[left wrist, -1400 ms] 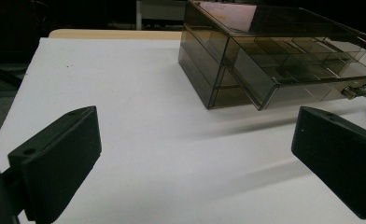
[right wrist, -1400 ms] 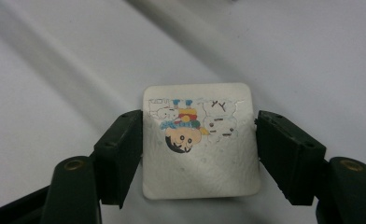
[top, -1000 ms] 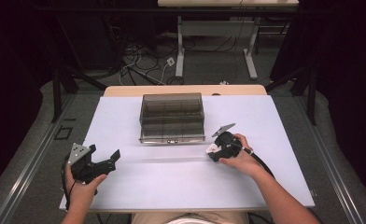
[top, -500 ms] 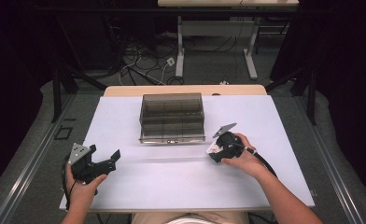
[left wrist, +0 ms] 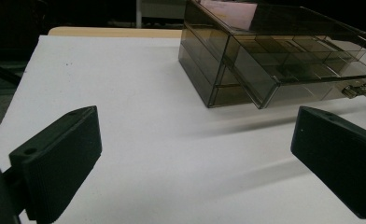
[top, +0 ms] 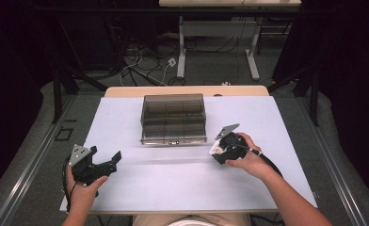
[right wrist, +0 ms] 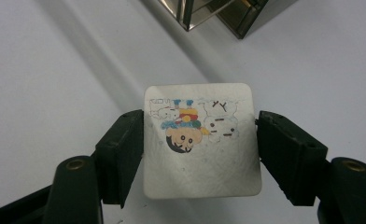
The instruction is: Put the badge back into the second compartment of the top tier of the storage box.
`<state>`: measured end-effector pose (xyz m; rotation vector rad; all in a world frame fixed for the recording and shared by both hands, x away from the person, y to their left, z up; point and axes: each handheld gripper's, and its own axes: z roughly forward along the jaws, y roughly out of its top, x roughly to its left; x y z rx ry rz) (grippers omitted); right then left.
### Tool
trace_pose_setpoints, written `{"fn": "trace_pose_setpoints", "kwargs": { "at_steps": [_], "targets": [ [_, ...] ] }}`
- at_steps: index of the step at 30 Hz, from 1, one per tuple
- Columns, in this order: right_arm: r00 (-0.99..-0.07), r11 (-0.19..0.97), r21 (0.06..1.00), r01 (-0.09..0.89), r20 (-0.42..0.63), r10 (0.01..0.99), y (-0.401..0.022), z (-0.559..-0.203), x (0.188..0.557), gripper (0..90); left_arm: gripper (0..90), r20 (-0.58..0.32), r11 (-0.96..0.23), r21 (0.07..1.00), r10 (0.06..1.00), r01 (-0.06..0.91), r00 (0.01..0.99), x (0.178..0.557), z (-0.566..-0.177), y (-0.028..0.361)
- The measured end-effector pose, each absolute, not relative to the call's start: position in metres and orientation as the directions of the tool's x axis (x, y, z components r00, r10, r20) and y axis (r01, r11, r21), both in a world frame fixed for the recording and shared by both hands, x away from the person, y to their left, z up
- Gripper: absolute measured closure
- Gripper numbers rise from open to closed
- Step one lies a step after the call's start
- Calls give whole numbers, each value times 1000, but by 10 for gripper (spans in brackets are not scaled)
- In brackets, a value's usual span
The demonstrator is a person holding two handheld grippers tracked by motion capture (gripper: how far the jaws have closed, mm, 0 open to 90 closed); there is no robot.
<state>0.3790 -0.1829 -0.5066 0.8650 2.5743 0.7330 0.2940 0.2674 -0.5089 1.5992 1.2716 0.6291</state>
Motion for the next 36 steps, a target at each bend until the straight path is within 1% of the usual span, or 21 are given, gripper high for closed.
{"fn": "trace_pose_setpoints", "kwargs": {
  "at_steps": [9, 16, 28, 36],
  "targets": [
    [-771, 693, 579, 430, -165, 616, -185, -491, 376, 329, 18, -164, 8, 900, 932, 435, 323, 294, -509, 267],
    [-782, 714, 572, 405, -189, 595, -182, -483, 374, 329, 19, -163, 8, 900, 933, 435, 322, 294, -509, 267],
    [-791, 737, 577, 353, -237, 564, -173, -456, 375, 329, 19, -161, 6, 901, 933, 433, 322, 294, -509, 267],
    [-799, 740, 584, 333, -242, 551, -167, -448, 378, 329, 19, -161, 6, 901, 933, 433, 323, 294, -509, 267]
  ]
}}
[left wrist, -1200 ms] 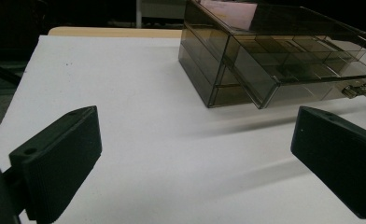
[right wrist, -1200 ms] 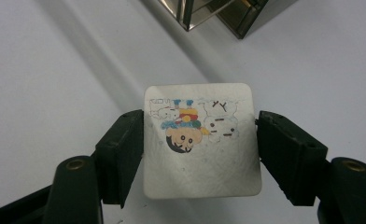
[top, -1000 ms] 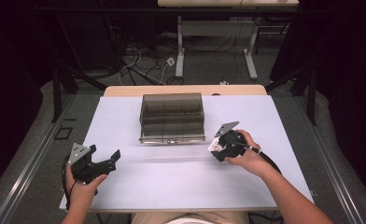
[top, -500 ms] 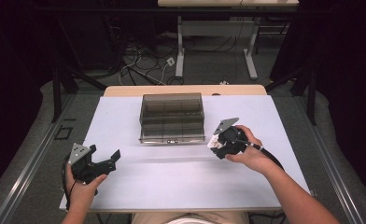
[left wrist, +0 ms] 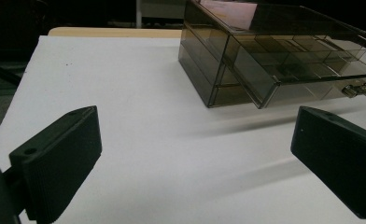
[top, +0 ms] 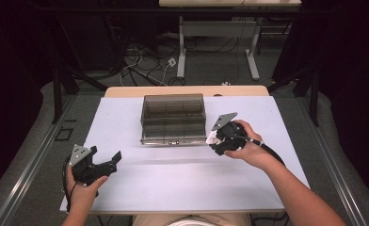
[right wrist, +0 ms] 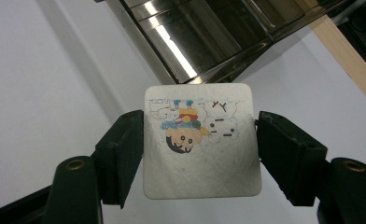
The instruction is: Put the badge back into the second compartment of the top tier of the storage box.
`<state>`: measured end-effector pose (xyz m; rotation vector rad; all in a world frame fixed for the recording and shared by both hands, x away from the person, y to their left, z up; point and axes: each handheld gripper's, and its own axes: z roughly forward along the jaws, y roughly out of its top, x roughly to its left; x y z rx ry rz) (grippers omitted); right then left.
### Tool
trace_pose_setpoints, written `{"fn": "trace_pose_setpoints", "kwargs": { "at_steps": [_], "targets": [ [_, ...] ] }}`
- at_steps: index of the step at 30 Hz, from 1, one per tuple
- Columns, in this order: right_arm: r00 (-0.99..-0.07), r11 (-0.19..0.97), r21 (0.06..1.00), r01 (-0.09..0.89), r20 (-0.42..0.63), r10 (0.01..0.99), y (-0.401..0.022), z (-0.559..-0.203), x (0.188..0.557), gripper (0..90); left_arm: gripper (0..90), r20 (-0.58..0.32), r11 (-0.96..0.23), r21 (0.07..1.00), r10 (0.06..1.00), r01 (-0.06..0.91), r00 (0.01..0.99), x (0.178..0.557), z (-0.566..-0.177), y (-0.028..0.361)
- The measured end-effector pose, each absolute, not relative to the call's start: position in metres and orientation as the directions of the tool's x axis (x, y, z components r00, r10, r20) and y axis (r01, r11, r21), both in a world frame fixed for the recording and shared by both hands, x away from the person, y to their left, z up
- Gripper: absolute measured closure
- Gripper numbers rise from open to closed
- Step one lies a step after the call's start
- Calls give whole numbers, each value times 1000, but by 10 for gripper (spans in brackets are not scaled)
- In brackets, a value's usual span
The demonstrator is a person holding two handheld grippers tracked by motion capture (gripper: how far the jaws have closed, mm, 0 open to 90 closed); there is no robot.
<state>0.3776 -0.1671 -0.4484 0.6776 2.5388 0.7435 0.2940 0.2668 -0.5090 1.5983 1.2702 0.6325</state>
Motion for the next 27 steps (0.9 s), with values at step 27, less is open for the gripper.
{"fn": "trace_pose_setpoints", "kwargs": {
  "at_steps": [27],
  "targets": [
    [-834, 771, 574, 275, -257, 489, -133, -431, 392, 329, 21, -158, 4, 902, 933, 433, 322, 294, -509, 267]
  ]
}}
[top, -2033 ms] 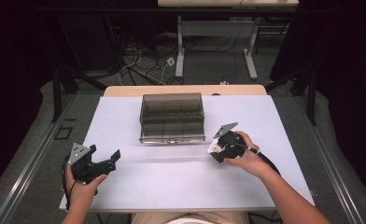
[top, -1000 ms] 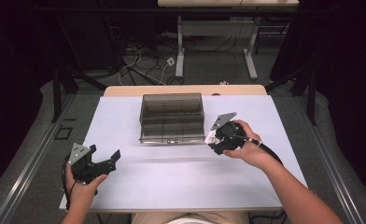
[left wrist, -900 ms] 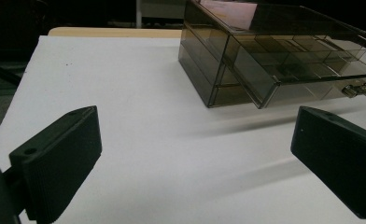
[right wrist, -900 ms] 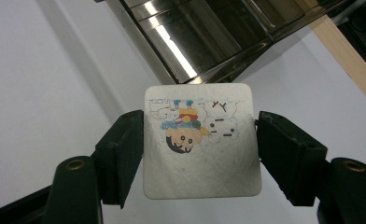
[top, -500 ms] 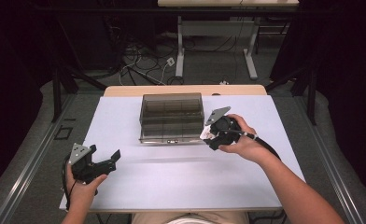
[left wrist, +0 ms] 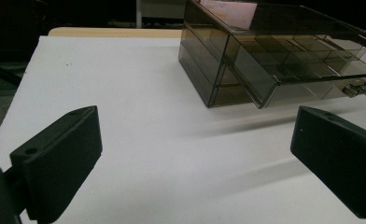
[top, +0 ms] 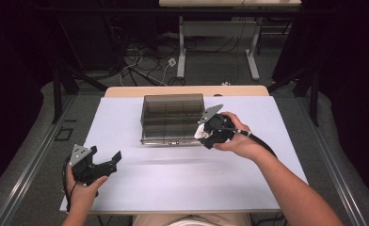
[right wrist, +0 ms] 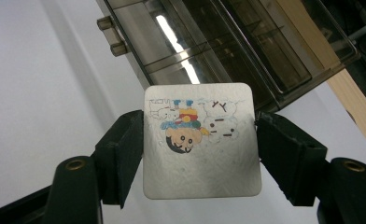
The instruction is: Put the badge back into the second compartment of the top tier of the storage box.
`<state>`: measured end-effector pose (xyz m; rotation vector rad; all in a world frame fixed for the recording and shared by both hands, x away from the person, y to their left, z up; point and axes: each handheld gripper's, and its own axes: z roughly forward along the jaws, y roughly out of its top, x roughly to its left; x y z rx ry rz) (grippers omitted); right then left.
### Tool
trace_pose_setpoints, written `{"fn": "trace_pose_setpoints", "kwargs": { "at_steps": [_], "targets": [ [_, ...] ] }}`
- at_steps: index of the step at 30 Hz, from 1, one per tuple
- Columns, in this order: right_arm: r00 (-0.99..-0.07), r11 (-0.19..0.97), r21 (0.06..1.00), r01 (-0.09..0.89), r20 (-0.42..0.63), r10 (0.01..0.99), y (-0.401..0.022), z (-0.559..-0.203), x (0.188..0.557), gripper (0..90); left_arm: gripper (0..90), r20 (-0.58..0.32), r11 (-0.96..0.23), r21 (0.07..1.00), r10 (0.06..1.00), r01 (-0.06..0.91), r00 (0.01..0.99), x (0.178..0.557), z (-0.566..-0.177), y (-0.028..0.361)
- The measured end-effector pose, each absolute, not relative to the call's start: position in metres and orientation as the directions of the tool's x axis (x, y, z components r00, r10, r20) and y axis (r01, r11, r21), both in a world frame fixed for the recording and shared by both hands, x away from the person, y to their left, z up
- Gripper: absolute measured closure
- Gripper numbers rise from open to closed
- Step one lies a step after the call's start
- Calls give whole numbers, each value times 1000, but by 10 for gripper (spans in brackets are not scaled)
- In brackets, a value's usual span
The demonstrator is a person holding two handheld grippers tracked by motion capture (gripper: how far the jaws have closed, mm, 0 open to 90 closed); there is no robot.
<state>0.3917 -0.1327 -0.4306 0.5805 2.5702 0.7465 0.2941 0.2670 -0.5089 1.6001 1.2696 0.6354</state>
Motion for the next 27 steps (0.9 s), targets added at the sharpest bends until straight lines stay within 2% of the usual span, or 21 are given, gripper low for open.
{"fn": "trace_pose_setpoints", "kwargs": {
  "at_steps": [27],
  "targets": [
    [-859, 803, 559, 205, -290, 421, -94, -428, 407, 329, 24, -156, 3, 904, 934, 428, 322, 294, -509, 268]
  ]
}}
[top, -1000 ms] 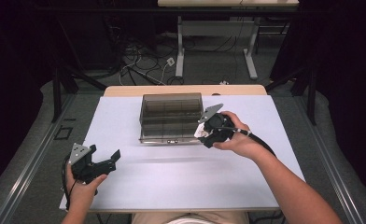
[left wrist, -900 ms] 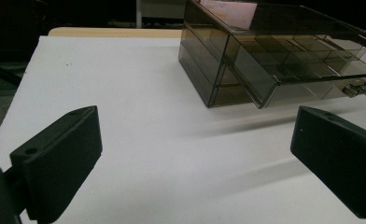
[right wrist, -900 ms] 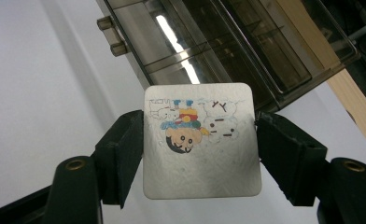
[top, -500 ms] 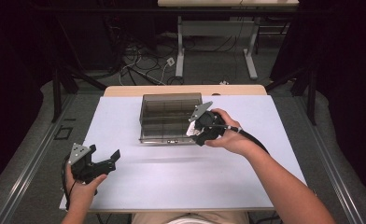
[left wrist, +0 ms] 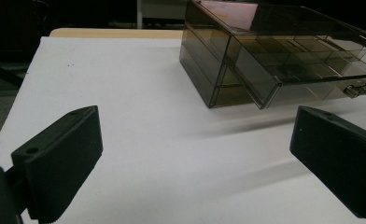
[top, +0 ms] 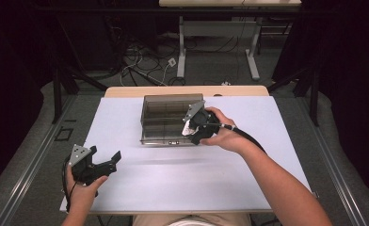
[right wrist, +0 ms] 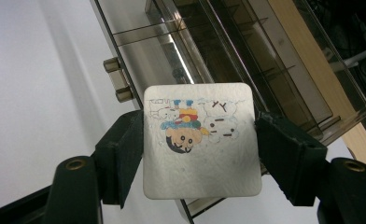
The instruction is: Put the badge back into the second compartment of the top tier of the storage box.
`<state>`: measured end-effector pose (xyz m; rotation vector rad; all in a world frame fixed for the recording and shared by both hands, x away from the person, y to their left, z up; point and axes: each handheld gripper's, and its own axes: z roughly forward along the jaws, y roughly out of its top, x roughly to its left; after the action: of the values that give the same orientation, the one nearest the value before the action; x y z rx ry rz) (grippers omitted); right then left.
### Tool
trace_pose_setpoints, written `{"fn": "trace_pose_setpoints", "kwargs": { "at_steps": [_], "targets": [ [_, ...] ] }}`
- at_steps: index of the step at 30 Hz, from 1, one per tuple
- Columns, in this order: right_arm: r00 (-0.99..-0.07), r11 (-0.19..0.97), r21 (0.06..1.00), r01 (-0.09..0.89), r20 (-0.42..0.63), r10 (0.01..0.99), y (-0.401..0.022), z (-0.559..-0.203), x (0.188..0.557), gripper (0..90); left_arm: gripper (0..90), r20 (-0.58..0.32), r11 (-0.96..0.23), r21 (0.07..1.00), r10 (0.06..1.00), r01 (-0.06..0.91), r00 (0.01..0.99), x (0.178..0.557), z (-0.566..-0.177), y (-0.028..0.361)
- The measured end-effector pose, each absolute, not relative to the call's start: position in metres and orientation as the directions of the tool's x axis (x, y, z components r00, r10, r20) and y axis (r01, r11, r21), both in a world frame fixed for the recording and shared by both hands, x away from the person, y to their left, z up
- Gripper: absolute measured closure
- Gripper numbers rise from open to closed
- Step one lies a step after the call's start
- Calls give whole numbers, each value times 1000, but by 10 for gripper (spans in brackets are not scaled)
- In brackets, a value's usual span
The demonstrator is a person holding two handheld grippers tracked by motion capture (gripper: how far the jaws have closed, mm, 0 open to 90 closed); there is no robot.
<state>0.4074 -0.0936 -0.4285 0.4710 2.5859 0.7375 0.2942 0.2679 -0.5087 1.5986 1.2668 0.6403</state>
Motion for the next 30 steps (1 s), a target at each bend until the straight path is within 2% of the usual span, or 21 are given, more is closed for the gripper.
{"fn": "trace_pose_setpoints", "kwargs": {
  "at_steps": [30],
  "targets": [
    [-887, 825, 549, 135, -303, 347, -62, -431, 414, 329, 26, -160, 8, 903, 934, 430, 319, 294, -508, 269]
  ]
}}
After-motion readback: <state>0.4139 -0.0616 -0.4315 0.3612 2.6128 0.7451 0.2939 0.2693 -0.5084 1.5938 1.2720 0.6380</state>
